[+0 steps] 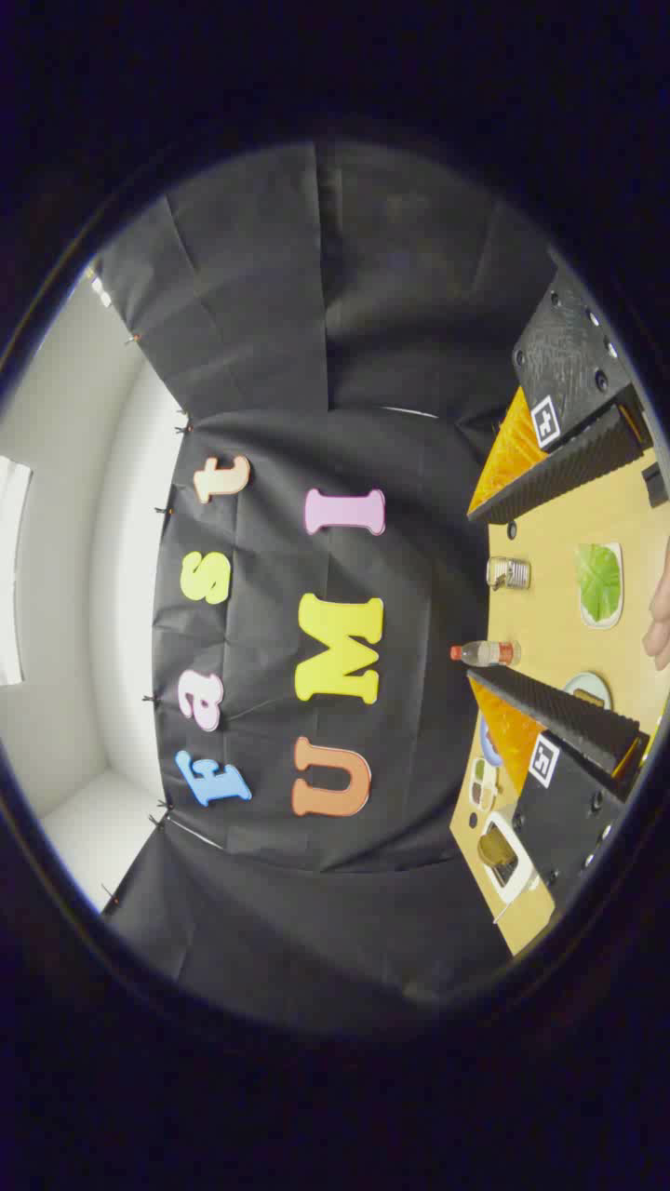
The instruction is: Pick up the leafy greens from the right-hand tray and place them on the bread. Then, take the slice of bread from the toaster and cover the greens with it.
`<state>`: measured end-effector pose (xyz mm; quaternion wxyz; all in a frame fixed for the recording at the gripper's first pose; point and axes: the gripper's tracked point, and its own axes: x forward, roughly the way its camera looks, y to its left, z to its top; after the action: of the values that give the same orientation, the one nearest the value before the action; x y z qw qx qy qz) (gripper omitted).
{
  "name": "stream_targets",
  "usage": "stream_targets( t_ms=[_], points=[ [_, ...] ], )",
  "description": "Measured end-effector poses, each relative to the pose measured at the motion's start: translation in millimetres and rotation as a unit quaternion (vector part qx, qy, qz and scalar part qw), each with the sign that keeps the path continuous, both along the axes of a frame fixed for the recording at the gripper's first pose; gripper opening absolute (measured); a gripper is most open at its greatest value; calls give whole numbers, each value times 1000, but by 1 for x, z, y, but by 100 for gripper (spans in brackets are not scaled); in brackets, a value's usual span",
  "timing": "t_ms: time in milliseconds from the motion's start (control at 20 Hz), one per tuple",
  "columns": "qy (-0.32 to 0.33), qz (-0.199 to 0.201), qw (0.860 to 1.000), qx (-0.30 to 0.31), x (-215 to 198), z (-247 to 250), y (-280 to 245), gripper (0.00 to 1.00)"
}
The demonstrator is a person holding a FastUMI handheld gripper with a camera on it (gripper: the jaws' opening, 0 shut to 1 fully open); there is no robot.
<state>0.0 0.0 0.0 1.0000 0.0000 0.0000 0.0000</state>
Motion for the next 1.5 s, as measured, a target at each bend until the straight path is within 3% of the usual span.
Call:
stream_targets(
  t_ms=[950, 1100, 1250, 1350, 1500],
  points=[
    [67, 91, 994, 6, 55, -83, -46, 95],
    [115, 132, 985, 1, 74, -126, -45, 96],
    [166, 135, 977, 0, 103, -173, -60, 95],
    [221, 148, 964, 25, 120, -207, -60, 96],
    [277, 125, 952, 42, 158, -256, -80, 96]
  ],
)
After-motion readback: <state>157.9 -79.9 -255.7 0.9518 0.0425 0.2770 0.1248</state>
